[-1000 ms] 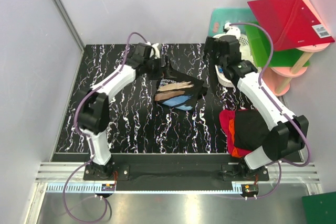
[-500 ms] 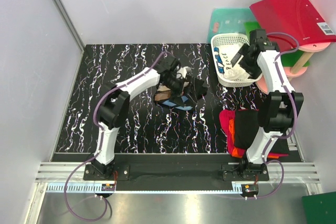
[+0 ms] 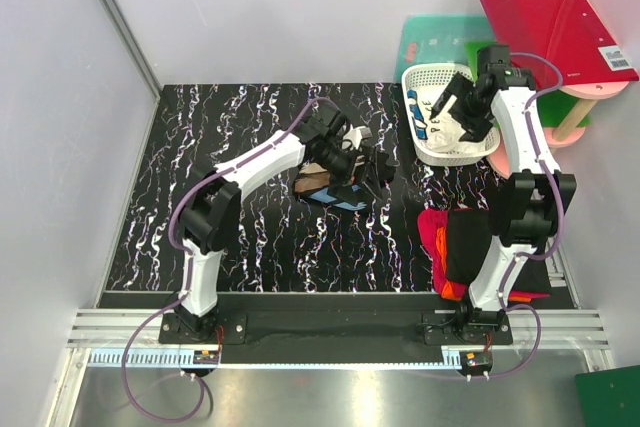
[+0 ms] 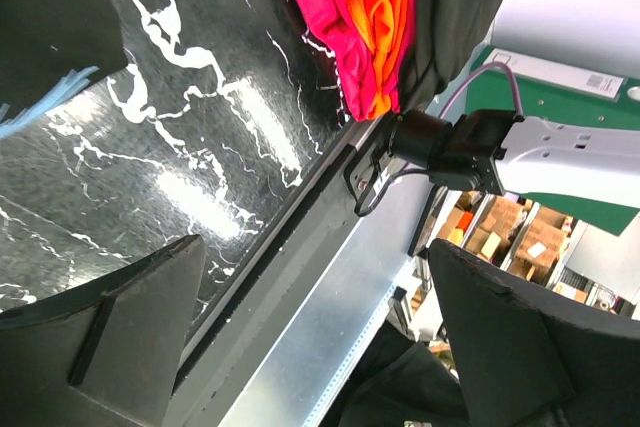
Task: Fold and stack the t-shirts
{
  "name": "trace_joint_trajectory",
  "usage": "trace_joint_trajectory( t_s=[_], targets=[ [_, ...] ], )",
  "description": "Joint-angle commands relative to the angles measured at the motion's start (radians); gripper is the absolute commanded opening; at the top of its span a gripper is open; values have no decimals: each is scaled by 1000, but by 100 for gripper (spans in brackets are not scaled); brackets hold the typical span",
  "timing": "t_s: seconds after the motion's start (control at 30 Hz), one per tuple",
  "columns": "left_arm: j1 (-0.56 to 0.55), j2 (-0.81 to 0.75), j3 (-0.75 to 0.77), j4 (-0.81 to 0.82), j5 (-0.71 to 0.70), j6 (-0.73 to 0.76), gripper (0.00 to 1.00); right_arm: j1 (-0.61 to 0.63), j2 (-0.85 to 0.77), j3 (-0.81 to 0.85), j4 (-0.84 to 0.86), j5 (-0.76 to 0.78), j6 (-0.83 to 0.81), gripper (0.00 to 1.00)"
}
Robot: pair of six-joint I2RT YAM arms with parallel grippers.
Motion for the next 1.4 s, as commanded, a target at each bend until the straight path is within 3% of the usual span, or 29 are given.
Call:
trace_joint_trajectory(
  t_s=[0.0, 0.17, 0.37, 0.6, 0.83, 0.93, 1.03, 1.37],
  targets=[
    [-3, -51, -9, -6, 15, 3, 99, 23, -62, -38, -61, -139, -132, 100],
    [-5, -111, -32, -18, -15, -6, 99, 150, -90, -59, -191, -99, -249, 100],
    [-103, -91, -92, -24, -48, 21, 99, 197, -207, -142, -96, -27, -221, 100],
    [-213, 93, 105, -69, -3, -28, 99, 206, -196, 72, -59, -82, -273, 100],
    [-315, 294, 312, -63, -69, -111, 99, 211, -152, 152, -42, -180, -250, 100],
    [-322, 314, 277, -11, -84, -152, 99, 243, -136, 177, -24, -153, -255, 100],
    [-325, 326, 214, 160, -40, -235, 99, 252, -124, 235, -19, -144, -249, 100],
    [-365, 380, 159, 512, 52, -473, 99, 322, -70, 442, -65, -139, -247, 100]
  ],
)
